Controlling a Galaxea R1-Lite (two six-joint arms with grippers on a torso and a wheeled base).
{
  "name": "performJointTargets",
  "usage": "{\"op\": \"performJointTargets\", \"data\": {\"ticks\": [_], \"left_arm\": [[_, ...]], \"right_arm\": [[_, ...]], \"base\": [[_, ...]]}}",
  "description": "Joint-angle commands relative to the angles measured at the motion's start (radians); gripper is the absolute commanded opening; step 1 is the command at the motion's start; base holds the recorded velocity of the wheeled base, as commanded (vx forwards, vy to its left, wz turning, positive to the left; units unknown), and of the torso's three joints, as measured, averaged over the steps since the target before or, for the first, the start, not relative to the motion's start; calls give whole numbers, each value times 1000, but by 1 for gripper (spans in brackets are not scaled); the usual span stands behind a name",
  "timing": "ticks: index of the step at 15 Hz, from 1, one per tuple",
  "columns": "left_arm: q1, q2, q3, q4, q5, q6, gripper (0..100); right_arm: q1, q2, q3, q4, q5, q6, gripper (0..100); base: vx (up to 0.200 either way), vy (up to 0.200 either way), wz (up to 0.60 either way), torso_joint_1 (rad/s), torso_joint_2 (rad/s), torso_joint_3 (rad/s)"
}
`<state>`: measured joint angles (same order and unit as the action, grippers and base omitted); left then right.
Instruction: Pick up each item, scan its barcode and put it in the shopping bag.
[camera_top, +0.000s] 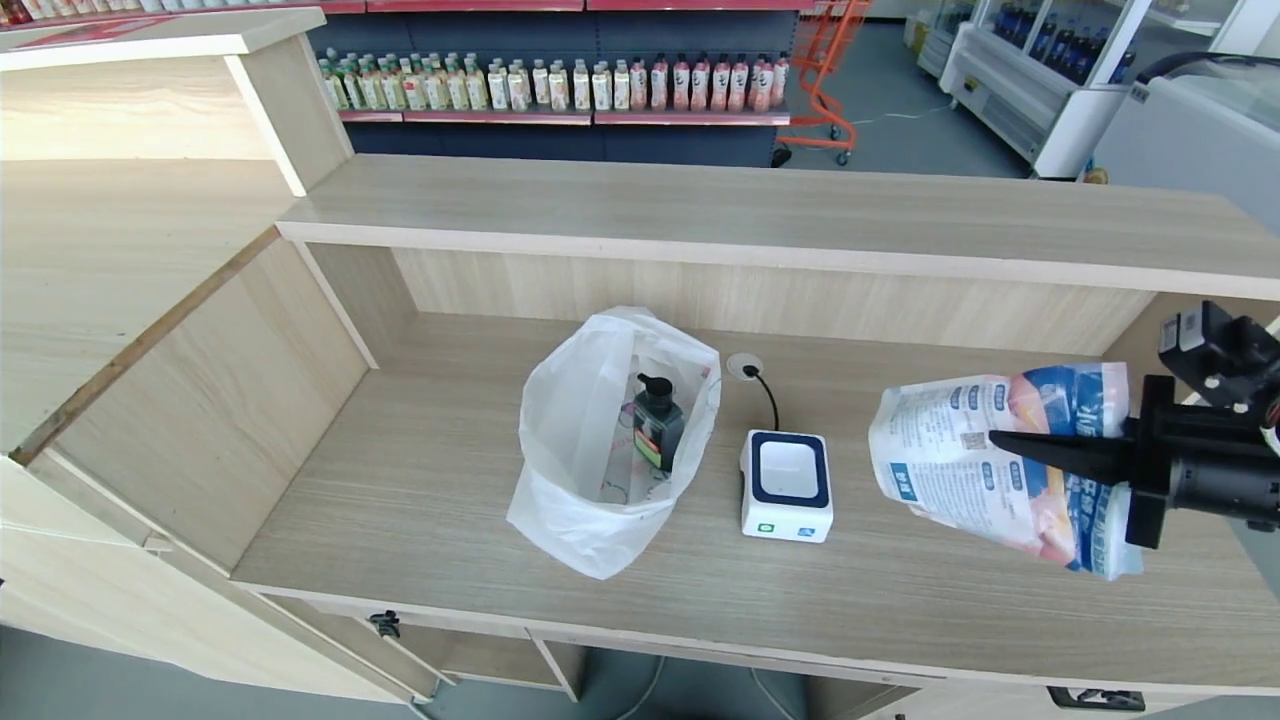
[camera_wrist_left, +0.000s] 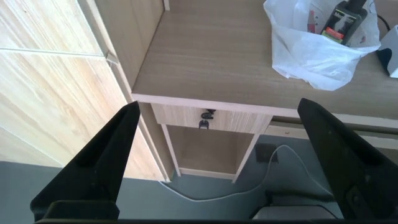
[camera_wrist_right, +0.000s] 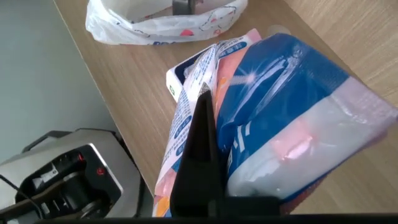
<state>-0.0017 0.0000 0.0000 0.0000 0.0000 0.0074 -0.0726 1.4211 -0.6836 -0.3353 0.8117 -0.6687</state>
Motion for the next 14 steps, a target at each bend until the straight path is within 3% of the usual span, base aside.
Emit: {"op": "performJointTargets", "data": {"ticks": [1, 3, 7, 10, 14], "left_arm": [[0, 2, 0, 0, 0, 0, 100], [0, 0, 0, 0, 0, -3, 100], [0, 0, 0, 0, 0, -3, 100], [0, 0, 0, 0, 0, -3, 100], [0, 0, 0, 0, 0, -3, 100]], "right_arm": [[0, 101, -25, -7, -8, -58, 0], [13, 153, -47, -7, -9, -114, 0], [85, 185, -59, -10, -6, -118, 0], [125, 277, -93, -140, -34, -170, 0], [169, 322, -91, -163, -37, -216, 0]], "base": [[200, 0, 0, 17, -2, -7], [200, 0, 0, 0, -7, 5], [0, 0, 0, 0, 0, 0], [0, 0, 0, 0, 0, 0], [0, 0, 0, 0, 0, 0]]}}
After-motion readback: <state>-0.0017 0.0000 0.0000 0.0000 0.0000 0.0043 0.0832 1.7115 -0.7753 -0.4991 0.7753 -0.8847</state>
